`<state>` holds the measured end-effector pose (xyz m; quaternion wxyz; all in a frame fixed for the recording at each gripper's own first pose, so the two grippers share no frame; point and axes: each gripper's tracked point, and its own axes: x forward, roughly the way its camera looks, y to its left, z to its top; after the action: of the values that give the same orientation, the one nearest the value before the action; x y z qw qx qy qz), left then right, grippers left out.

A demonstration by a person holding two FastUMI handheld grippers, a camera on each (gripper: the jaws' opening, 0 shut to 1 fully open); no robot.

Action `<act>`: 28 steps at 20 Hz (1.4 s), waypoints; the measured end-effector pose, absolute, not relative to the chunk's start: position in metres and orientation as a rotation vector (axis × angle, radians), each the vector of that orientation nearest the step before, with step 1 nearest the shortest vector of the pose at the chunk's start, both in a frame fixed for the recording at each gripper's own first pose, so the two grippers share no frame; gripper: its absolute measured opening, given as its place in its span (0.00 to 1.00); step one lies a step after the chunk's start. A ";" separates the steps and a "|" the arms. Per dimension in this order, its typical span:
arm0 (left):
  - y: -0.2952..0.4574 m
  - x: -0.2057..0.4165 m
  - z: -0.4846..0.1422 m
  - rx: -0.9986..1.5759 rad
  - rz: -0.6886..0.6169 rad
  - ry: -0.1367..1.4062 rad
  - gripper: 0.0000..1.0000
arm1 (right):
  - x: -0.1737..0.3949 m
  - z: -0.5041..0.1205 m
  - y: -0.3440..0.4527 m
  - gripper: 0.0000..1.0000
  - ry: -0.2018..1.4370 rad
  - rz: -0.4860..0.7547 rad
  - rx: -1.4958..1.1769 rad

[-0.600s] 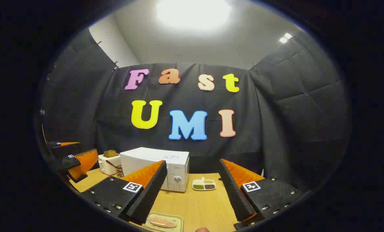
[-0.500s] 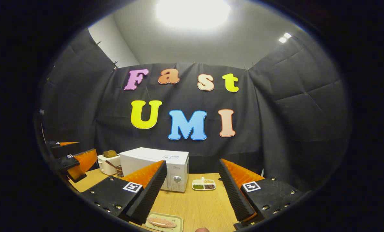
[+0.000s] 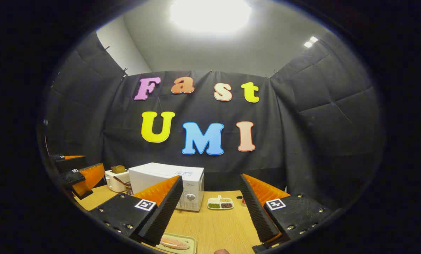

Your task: Open the microwave oven with the left hand, put the food in, and close the microwave oven.

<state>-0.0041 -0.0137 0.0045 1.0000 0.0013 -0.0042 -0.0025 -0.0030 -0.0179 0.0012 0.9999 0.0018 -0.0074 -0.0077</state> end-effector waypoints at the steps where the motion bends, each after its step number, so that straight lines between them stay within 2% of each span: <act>1: -0.015 -0.005 0.005 0.003 -0.005 -0.008 0.95 | -0.003 0.001 -0.019 0.97 -0.015 -0.016 0.005; 7: -0.022 -0.004 0.008 -0.001 0.019 -0.011 0.94 | -0.006 0.003 -0.029 0.97 -0.022 -0.002 -0.012; 11: -0.029 0.001 0.010 0.001 0.042 -0.018 0.97 | -0.008 0.008 -0.038 0.97 -0.031 0.023 -0.016; 14: -0.034 0.013 0.014 0.014 0.049 -0.031 0.95 | -0.010 0.009 -0.046 0.97 -0.035 0.026 0.003; 19: -0.044 0.054 0.006 -0.006 0.024 -0.028 0.97 | -0.002 0.003 -0.055 0.97 -0.034 0.005 -0.007; 20: -0.046 0.064 0.001 -0.009 0.017 -0.024 0.94 | 0.001 0.002 -0.057 0.97 -0.032 -0.005 -0.010; 21: -0.049 0.075 -0.004 -0.016 0.008 -0.020 0.96 | 0.006 0.000 -0.059 0.97 -0.031 -0.019 -0.012; 28: -0.066 0.166 -0.044 -0.016 -0.071 -0.009 0.96 | 0.035 -0.007 -0.068 0.97 -0.008 -0.124 -0.036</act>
<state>0.1663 -0.0663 -0.0443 0.9993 -0.0078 -0.0046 -0.0357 0.0349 -0.0683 -0.0073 0.9979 -0.0181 -0.0039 -0.0620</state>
